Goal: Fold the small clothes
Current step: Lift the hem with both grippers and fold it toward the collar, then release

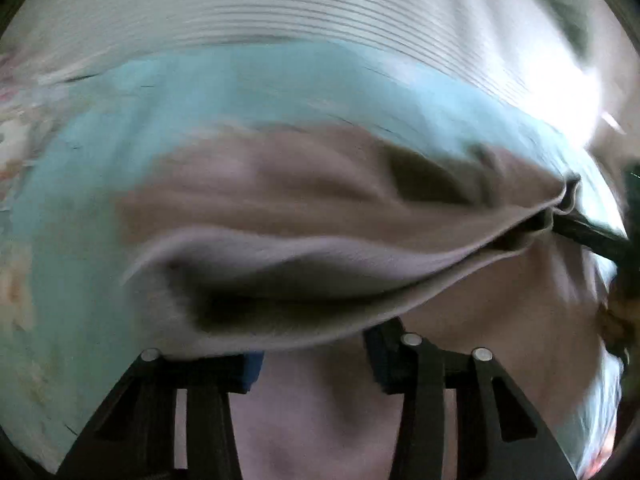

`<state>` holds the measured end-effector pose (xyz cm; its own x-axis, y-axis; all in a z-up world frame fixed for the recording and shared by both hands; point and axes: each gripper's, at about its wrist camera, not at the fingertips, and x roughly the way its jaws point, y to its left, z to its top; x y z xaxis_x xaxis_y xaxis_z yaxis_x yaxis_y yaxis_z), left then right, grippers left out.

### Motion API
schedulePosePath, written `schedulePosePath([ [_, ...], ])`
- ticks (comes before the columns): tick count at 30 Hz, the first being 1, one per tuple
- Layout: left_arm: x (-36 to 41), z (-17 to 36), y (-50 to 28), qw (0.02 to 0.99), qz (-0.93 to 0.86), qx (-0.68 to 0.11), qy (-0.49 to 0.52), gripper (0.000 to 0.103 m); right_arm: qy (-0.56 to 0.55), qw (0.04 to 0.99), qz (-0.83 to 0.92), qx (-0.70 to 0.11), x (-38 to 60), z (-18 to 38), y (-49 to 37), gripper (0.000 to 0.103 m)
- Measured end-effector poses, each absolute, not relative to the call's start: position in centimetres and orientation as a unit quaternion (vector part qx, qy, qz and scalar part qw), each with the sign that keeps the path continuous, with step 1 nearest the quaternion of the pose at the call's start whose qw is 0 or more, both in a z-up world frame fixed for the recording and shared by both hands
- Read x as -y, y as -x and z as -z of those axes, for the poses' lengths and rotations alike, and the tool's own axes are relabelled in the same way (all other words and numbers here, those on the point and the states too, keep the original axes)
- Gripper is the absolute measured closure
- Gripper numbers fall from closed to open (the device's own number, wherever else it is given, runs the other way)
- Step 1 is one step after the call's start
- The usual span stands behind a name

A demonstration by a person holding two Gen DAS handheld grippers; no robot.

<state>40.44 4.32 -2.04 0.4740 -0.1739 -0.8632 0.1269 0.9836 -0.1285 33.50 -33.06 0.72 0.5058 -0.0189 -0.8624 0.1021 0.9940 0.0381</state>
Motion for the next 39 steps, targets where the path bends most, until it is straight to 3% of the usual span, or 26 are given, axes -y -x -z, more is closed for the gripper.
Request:
schedulePosePath([
  [5, -11.1, 1.3, -42.2, 0.864, 0.025, -0.475, 0.165, 0.062, -0.135, 0.890, 0.086, -0.426, 36.8, -3.1, -31.2, 0.065],
  [8, -11.1, 0.5, -38.8, 0.876, 0.022, -0.454, 0.163, 0.056, -0.140, 0.897, 0.065, -0.415, 35.7, -4.0, -28.2, 0.063],
  [18, -7.0, -0.8, -24.9, 0.878, 0.112, -0.430, 0.176, 0.050, -0.189, 0.896, -0.026, -0.402, 29.6, -3.7, -18.1, 0.063],
  [25, -3.0, -0.1, -26.5, 0.871, 0.144, -0.455, 0.119, 0.049, -0.157, 0.851, -0.115, -0.487, 24.6, 0.0, -24.7, 0.063],
  [30, -5.7, 2.2, -29.6, 0.877, 0.079, -0.466, 0.088, 0.050, -0.070, 0.812, -0.102, -0.571, 21.1, 4.4, -32.7, 0.063],
  [33, -8.0, 2.2, -30.5, 0.879, 0.077, -0.460, 0.102, 0.059, -0.069, 0.838, -0.072, -0.537, 21.9, 4.7, -36.0, 0.064],
  [37, -10.1, 1.3, -30.1, 0.886, 0.039, -0.450, 0.109, 0.059, -0.117, 0.875, 0.027, -0.469, 25.2, 3.3, -37.9, 0.063],
  [39, -11.1, 1.1, -29.3, 0.885, 0.021, -0.449, 0.123, 0.054, -0.163, 0.879, 0.050, -0.445, 26.9, 2.3, -36.6, 0.063],
])
